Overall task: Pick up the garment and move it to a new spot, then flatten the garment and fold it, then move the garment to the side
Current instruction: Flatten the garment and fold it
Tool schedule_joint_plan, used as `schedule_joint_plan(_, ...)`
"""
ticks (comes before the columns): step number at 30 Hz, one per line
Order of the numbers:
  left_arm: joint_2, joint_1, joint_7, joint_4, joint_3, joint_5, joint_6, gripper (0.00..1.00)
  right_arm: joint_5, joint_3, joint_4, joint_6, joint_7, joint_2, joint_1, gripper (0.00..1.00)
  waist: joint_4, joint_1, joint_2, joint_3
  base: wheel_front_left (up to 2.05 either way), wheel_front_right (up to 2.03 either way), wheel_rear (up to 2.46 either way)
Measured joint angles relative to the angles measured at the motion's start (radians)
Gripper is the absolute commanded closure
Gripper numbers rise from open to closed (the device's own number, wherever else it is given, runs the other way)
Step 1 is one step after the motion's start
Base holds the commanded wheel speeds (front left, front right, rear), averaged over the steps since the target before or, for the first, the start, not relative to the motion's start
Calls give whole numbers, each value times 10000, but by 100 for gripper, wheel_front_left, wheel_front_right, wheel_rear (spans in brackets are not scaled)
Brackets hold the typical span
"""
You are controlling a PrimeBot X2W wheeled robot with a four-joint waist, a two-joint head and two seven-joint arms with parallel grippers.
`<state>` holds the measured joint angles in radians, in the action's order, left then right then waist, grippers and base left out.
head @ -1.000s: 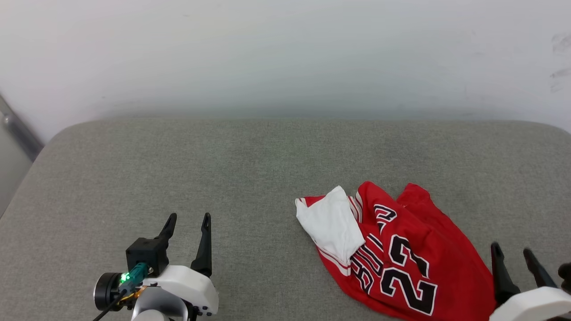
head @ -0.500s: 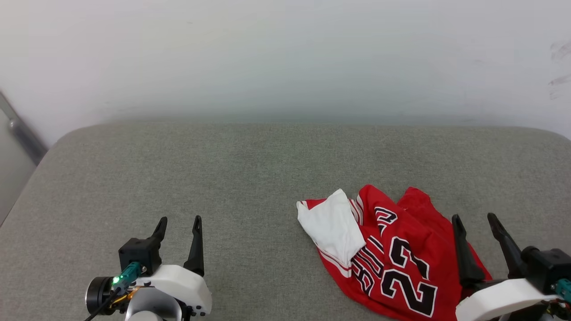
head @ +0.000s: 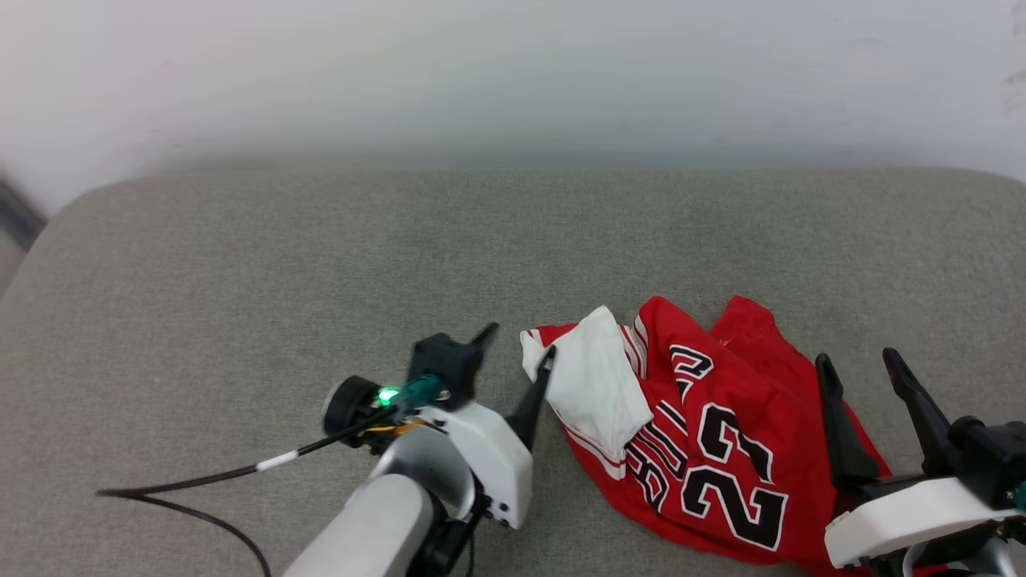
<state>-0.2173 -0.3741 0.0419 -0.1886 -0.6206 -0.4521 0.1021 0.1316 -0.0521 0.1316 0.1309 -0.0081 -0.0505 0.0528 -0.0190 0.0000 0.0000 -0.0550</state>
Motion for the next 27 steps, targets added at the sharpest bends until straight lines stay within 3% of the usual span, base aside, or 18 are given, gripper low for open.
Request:
schedule_joint_plan(7, 537, -847, 2046, -683, -1521, -13, -1208, 0, 8, 0, 115, 0, 92, 0, -141, 0, 387, 0, 0, -628, 0, 0, 0)
schedule_joint_plan(14, 481, -1289, 3392, -1269, -2100, -61, -1628, 0, 176, 36, 81, 0, -23, 0, -381, 0, 803, 1, 0, -1258, 0, 0, 0)
schedule_joint_plan(15, 464, -1315, 3428, -1287, -2100, -59, -1624, 11, 192, 12, 63, 0, -44, 0, -380, 0, 853, 1, 0, -1326, 0, 0, 0)
schedule_joint_plan(16, 456, -1367, 3444, -1275, -2104, -50, -1609, 51, 222, -13, 52, -2, -23, 0, -380, 0, 881, 1, 0, -1405, 0, 0, 0)
schedule_joint_plan(18, 397, -1495, 3381, -1258, -2069, 19, -1540, 100, 261, 4, 10, 0, -36, 0, -406, 0, 927, 1, 0, -1566, 0, 0, 0)
schedule_joint_plan(27, 23, -1237, 2357, -395, -1329, -38, -830, 100, 393, -169, -153, 0, -44, 0, -489, 0, 732, 1, 0, -1653, 0, 0, 0)
